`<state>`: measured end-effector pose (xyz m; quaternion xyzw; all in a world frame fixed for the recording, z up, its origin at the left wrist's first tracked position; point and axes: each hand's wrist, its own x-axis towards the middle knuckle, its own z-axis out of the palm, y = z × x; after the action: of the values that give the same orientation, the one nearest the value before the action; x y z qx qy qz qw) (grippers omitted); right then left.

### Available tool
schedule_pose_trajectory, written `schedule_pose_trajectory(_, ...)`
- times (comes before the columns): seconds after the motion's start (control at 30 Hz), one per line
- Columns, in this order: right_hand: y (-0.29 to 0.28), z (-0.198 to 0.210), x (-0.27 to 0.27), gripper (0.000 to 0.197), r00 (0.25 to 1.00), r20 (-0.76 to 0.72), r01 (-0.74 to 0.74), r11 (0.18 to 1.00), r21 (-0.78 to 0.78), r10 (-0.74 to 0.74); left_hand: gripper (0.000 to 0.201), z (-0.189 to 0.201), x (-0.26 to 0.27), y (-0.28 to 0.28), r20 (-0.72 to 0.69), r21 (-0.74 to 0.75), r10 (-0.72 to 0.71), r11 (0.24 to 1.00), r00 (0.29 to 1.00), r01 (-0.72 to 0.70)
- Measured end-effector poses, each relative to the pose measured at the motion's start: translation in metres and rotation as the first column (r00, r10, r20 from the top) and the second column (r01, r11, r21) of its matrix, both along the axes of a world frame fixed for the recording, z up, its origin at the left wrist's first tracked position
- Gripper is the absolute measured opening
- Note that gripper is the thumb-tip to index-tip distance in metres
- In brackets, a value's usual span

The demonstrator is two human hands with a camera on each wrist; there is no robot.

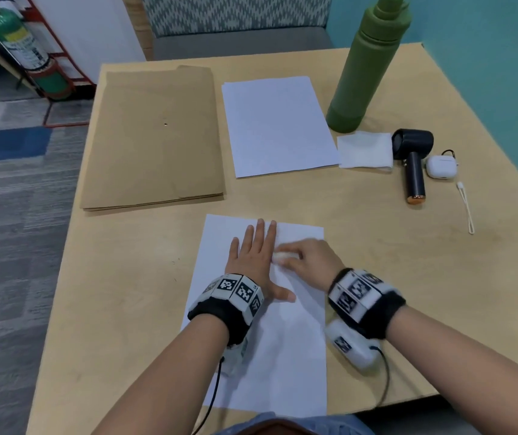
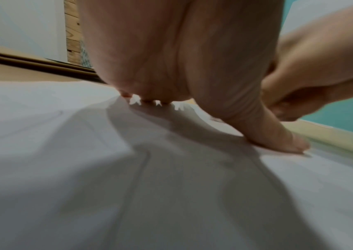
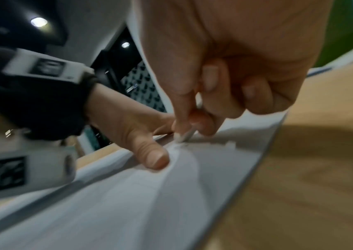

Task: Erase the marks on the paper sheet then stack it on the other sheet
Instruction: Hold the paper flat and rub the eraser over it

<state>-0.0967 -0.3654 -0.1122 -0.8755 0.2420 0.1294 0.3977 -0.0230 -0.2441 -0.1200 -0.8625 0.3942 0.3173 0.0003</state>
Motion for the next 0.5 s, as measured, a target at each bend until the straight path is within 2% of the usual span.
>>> schedule_pose_trajectory(0.07,-0.005,0.006,-0.018,0.022,0.978,-0.110,-0.177,0.984,-0.006,0.175,0.129,0.000,0.000,-0.001,-0.007,0.011,-0.021,1.000,1.000,0.021)
schedule_pose_trajectory(0.13,-0.016,0.010,-0.018,0.025,0.955,-0.163,-0.254,0.967,-0.020,0.248,0.126,0.001,0.000,-0.001,-0.012,0.035,-0.038,0.999,0.999,0.038)
schedule_pose_trajectory(0.17,-0.022,0.010,-0.012,0.026,0.966,-0.142,-0.222,0.974,-0.035,0.215,0.126,0.001,0.000,-0.002,-0.010,0.044,-0.041,0.998,0.999,0.042)
schedule_pose_trajectory(0.27,-0.033,0.008,0.008,0.026,1.000,-0.012,0.019,0.999,-0.033,-0.019,0.125,0.001,0.000,-0.003,-0.012,0.061,-0.046,0.997,0.999,0.046)
schedule_pose_trajectory(0.33,-0.032,0.002,0.009,0.025,0.996,0.028,0.086,0.996,-0.033,-0.085,0.125,0.002,0.000,-0.005,-0.014,0.072,-0.052,0.996,0.999,0.053)
schedule_pose_trajectory(0.43,-0.029,0.000,-0.012,0.023,1.000,0.020,0.019,0.999,0.030,-0.020,0.126,0.002,0.001,-0.006,-0.015,0.074,-0.050,0.996,0.999,0.051)
schedule_pose_trajectory(0.5,-0.030,0.004,-0.027,0.015,0.985,-0.059,-0.157,0.985,0.065,0.161,0.127,0.001,0.000,-0.006,-0.020,0.072,-0.049,0.996,0.999,0.050)
